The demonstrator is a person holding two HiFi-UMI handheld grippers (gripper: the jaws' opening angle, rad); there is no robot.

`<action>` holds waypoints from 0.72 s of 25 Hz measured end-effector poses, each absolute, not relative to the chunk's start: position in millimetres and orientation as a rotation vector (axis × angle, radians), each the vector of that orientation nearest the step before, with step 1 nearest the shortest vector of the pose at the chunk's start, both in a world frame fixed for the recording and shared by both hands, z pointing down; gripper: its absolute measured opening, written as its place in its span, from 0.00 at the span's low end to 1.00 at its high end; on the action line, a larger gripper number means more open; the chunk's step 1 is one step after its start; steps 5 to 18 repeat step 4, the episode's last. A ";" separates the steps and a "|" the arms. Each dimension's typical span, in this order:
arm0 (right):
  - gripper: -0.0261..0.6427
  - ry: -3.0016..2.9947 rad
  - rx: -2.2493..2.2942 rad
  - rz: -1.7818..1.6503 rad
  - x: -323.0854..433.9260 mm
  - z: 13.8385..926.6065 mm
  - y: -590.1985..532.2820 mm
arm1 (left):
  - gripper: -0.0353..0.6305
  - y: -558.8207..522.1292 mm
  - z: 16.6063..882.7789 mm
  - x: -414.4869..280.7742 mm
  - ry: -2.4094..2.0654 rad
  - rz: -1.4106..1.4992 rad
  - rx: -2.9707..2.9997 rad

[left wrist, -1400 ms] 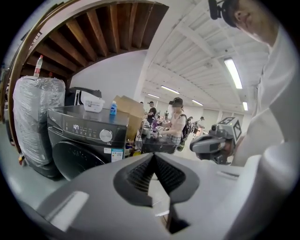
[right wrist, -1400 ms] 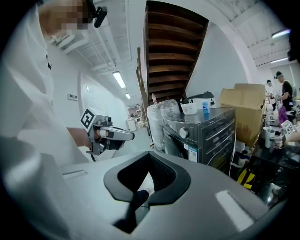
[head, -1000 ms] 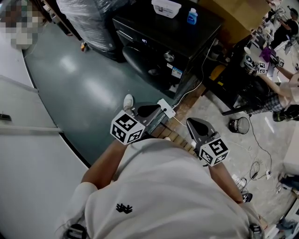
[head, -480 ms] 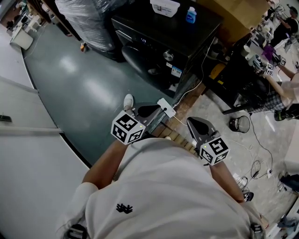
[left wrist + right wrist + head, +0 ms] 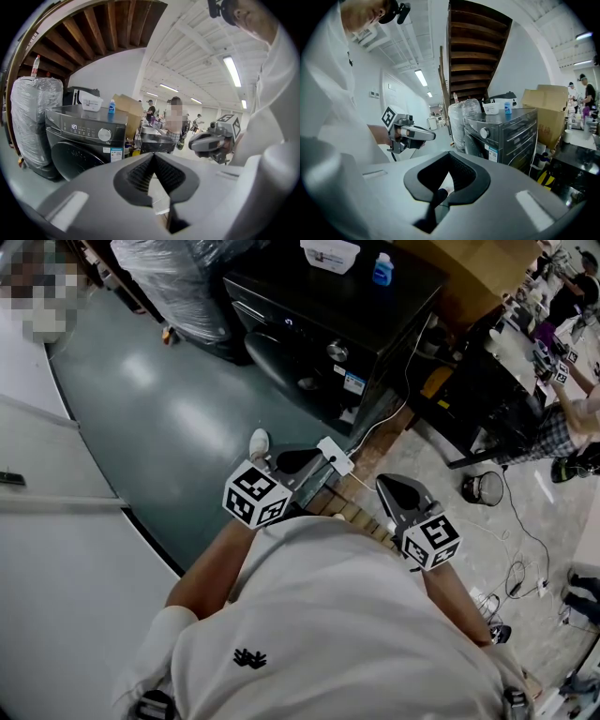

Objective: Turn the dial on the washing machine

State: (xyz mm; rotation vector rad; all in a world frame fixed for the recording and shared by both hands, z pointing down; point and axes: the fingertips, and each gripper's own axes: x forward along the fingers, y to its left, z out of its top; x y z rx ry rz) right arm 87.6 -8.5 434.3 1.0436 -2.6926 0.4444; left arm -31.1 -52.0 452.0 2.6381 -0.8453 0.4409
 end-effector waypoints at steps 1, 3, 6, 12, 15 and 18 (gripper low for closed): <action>0.04 -2.693 1.044 0.445 87.5 434.6 -8.5 | 0.14 -52.4 452.2 -31.4 -0.845 0.442 2.639; 0.04 -2.695 1.045 0.445 86.7 434.8 -8.5 | 0.14 -52.8 452.6 -32.2 -0.845 0.444 2.641; 0.04 -2.696 1.045 0.444 86.1 434.8 -8.4 | 0.14 -53.0 452.9 -32.6 -0.845 0.445 2.641; 0.04 -2.696 1.045 0.444 86.1 434.8 -8.4 | 0.14 -53.0 452.9 -32.6 -0.845 0.445 2.641; 0.04 -2.696 1.045 0.444 86.1 434.8 -8.4 | 0.14 -53.0 452.9 -32.6 -0.845 0.445 2.641; 0.04 -2.696 1.045 0.444 86.1 434.8 -8.4 | 0.14 -53.0 452.9 -32.6 -0.845 0.445 2.641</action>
